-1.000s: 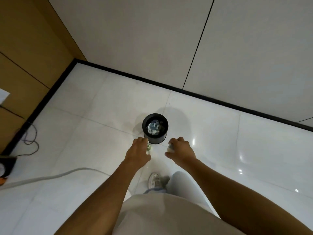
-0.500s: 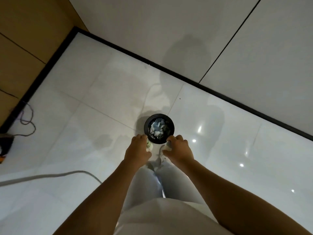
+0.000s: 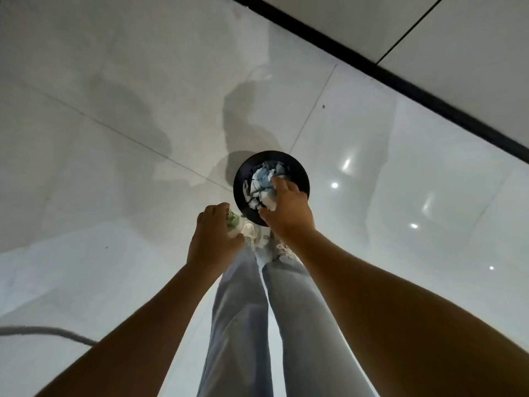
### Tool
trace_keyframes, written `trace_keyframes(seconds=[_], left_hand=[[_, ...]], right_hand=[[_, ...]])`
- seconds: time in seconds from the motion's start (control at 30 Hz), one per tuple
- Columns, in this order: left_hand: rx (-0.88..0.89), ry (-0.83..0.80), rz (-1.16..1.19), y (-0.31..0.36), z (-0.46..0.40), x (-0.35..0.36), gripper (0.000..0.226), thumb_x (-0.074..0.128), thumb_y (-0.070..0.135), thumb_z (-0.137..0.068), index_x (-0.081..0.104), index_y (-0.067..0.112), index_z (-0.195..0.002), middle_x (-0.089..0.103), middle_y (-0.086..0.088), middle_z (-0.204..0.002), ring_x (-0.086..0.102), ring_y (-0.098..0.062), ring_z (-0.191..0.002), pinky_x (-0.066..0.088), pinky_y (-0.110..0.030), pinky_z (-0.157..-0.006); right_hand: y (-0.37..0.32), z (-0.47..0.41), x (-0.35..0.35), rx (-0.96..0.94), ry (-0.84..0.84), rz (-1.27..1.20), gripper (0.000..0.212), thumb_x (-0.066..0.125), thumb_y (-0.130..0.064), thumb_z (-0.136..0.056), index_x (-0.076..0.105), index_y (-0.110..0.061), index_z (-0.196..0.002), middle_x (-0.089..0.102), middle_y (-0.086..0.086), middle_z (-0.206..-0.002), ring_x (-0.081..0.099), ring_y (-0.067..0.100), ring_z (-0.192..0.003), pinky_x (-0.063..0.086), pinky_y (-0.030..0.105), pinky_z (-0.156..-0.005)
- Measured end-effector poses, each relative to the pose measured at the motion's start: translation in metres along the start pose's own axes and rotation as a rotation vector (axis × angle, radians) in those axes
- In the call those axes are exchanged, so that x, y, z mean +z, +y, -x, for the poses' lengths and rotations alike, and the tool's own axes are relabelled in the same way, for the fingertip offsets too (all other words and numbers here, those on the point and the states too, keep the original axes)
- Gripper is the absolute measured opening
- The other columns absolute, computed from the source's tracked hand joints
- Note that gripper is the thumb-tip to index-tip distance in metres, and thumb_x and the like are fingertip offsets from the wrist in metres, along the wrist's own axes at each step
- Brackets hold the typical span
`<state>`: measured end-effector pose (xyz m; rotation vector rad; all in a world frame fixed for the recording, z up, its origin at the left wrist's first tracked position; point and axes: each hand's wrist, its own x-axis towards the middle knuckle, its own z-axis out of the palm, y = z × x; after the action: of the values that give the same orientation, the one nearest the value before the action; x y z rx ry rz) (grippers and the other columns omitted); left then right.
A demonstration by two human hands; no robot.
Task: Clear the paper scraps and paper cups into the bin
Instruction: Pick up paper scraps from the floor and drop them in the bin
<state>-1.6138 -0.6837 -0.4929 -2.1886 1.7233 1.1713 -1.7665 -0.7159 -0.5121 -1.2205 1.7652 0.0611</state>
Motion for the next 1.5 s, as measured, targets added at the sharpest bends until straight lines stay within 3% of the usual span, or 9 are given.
trace_keyframes(seconds=[0.13, 0.3, 0.47, 0.57, 0.8, 0.97, 1.2, 1.37, 1.5], left_hand=[[0.022, -0.023, 0.005, -0.006, -0.021, 0.024, 0.063, 0.072, 0.019, -0.078, 0.042, 0.014, -0.133, 0.05, -0.005, -0.126, 0.046, -0.02, -0.114, 0.04, -0.024, -0.082], [0.125, -0.017, 0.053, 0.02, -0.044, 0.034, 0.065, 0.074, 0.025, -0.078, 0.043, 0.018, -0.134, 0.05, -0.001, -0.126, 0.047, -0.019, -0.115, 0.043, -0.026, -0.084], [0.13, -0.205, -0.12, 0.046, -0.075, 0.039, 0.085, 0.077, 0.038, -0.073, 0.032, 0.018, -0.143, 0.041, -0.007, -0.142, 0.036, -0.026, -0.132, 0.039, -0.042, -0.106], [0.161, -0.196, -0.313, 0.054, -0.078, 0.036, 0.067, 0.071, 0.038, -0.079, 0.042, 0.013, -0.134, 0.049, -0.011, -0.133, 0.043, -0.03, -0.125, 0.041, -0.042, -0.104], [0.341, -0.149, -0.312, 0.092, -0.027, 0.007, 0.045, 0.048, 0.031, -0.094, 0.043, 0.011, -0.134, 0.05, -0.01, -0.131, 0.044, -0.025, -0.123, 0.044, -0.036, -0.098], [0.567, -0.178, -0.449, 0.129, 0.025, -0.023, 0.046, 0.043, 0.035, -0.097, 0.04, 0.015, -0.137, 0.046, -0.004, -0.137, 0.039, -0.02, -0.128, 0.039, -0.033, -0.106], [0.857, -0.251, -0.695, 0.158, 0.093, -0.069, 0.046, 0.036, 0.037, -0.098, 0.035, 0.017, -0.14, 0.042, -0.002, -0.141, 0.035, -0.019, -0.131, 0.03, -0.031, -0.109], [1.063, -0.351, -0.881, 0.177, 0.154, -0.094, 0.036, 0.037, 0.037, -0.098, 0.045, 0.017, -0.126, 0.05, -0.003, -0.128, 0.043, -0.021, -0.119, 0.037, -0.033, -0.099], [1.25, -0.438, -1.018, 0.19, 0.2, -0.102, 0.04, 0.036, 0.037, -0.098, 0.044, 0.014, -0.13, 0.049, -0.005, -0.128, 0.044, -0.022, -0.119, 0.036, -0.034, -0.099]], right_hand=[[0.017, -0.028, 0.026, 0.078, -0.067, 0.027, 0.079, 0.062, -0.014, -0.084, 0.021, -0.027, -0.15, 0.022, 0.005, -0.156, 0.022, 0.034, -0.141, 0.036, 0.05, -0.11], [0.038, -0.022, 0.032, 0.135, -0.018, -0.053, 0.07, 0.057, -0.013, -0.081, 0.032, -0.024, -0.145, 0.036, 0.005, -0.146, 0.037, 0.029, -0.129, 0.042, 0.043, -0.099], [0.064, -0.006, 0.021, 0.201, 0.005, -0.078, 0.063, 0.056, -0.018, -0.086, 0.032, -0.025, -0.144, 0.04, 0.003, -0.145, 0.041, 0.026, -0.127, 0.044, 0.038, -0.096], [0.075, 0.002, 0.008, 0.215, 0.02, -0.078, 0.063, 0.056, -0.019, -0.088, 0.032, -0.025, -0.145, 0.043, 0.004, -0.143, 0.042, 0.026, -0.127, 0.044, 0.037, -0.095], [0.061, 0.048, -0.044, 0.199, 0.07, -0.106, 0.051, 0.056, -0.024, -0.09, 0.041, -0.02, -0.139, 0.05, 0.006, -0.136, 0.048, 0.026, -0.123, 0.045, 0.037, -0.097], [0.038, 0.111, -0.085, 0.182, 0.161, -0.073, 0.049, 0.054, -0.014, -0.089, 0.043, -0.023, -0.136, 0.052, 0.005, -0.129, 0.049, 0.025, -0.116, 0.047, 0.038, -0.095], [0.012, 0.217, -0.098, 0.286, 0.303, -0.087, 0.046, 0.053, -0.023, -0.093, 0.04, -0.023, -0.138, 0.049, 0.004, -0.134, 0.048, 0.024, -0.119, 0.041, 0.033, -0.095], [-0.003, 0.293, -0.09, 0.427, 0.434, -0.205, 0.049, 0.053, -0.027, -0.093, 0.038, -0.023, -0.14, 0.048, 0.005, -0.135, 0.048, 0.025, -0.118, 0.042, 0.035, -0.095], [-0.007, 0.346, -0.074, 0.549, 0.531, -0.319, 0.053, 0.055, -0.03, -0.092, 0.037, -0.025, -0.141, 0.047, 0.003, -0.138, 0.048, 0.024, -0.12, 0.043, 0.034, -0.098]])
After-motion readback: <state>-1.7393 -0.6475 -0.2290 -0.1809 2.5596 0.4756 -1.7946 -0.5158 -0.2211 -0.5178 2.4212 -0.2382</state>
